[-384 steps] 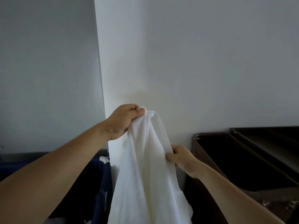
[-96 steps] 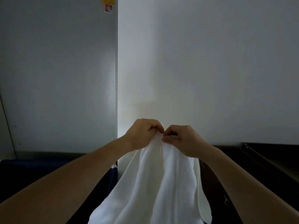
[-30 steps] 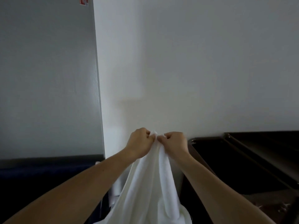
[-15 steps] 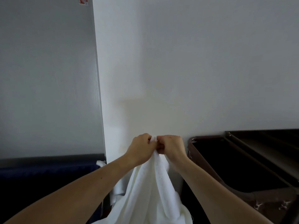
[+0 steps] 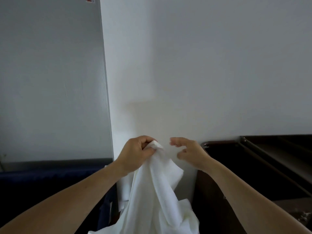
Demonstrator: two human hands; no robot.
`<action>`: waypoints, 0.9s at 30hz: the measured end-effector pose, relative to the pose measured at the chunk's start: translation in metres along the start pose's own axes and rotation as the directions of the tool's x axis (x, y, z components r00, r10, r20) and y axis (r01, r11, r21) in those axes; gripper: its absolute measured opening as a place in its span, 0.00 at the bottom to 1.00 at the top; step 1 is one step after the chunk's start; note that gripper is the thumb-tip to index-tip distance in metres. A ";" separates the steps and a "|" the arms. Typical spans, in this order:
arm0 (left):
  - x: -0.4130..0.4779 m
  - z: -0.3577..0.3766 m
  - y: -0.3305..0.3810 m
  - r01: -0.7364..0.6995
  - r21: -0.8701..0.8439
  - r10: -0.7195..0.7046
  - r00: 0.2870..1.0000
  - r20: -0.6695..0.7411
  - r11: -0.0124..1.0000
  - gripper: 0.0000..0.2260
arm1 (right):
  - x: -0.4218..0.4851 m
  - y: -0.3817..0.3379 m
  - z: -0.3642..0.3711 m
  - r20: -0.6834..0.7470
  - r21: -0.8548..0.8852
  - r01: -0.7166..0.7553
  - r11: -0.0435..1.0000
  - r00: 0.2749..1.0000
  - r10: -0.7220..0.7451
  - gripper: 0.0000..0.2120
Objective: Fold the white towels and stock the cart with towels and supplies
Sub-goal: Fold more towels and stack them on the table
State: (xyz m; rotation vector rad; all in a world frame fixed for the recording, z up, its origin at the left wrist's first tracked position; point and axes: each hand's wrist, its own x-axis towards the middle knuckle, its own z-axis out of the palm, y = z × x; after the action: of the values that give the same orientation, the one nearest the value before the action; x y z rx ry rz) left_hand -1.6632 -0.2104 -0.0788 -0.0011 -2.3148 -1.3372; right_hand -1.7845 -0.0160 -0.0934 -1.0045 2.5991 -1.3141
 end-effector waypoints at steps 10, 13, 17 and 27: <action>0.036 -0.076 0.027 -0.088 -0.271 0.002 0.953 -0.303 0.959 0.11 | -0.001 0.026 0.020 0.198 -0.113 0.058 0.992 0.980 -0.034 0.33; 0.039 -0.085 0.019 -0.083 -0.260 -0.024 0.923 -0.385 0.962 0.12 | -0.008 0.039 0.027 0.178 -0.140 0.082 0.987 0.982 -0.057 0.42; 0.044 -0.092 0.006 -0.074 -0.277 -0.058 0.896 -0.440 0.958 0.14 | -0.015 0.065 0.038 0.152 -0.201 0.176 0.964 0.977 -0.147 0.40; 0.055 -0.092 -0.010 -0.063 -0.262 -0.074 0.875 -0.479 0.963 0.10 | -0.018 0.089 0.042 0.152 -0.351 0.152 0.924 0.983 -0.103 0.14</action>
State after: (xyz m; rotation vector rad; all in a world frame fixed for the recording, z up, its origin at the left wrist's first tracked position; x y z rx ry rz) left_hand -1.6789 -0.3037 -0.0273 0.2299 -1.7032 -1.4502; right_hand -1.8031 0.0030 -0.1902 -1.2820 2.7701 -0.7650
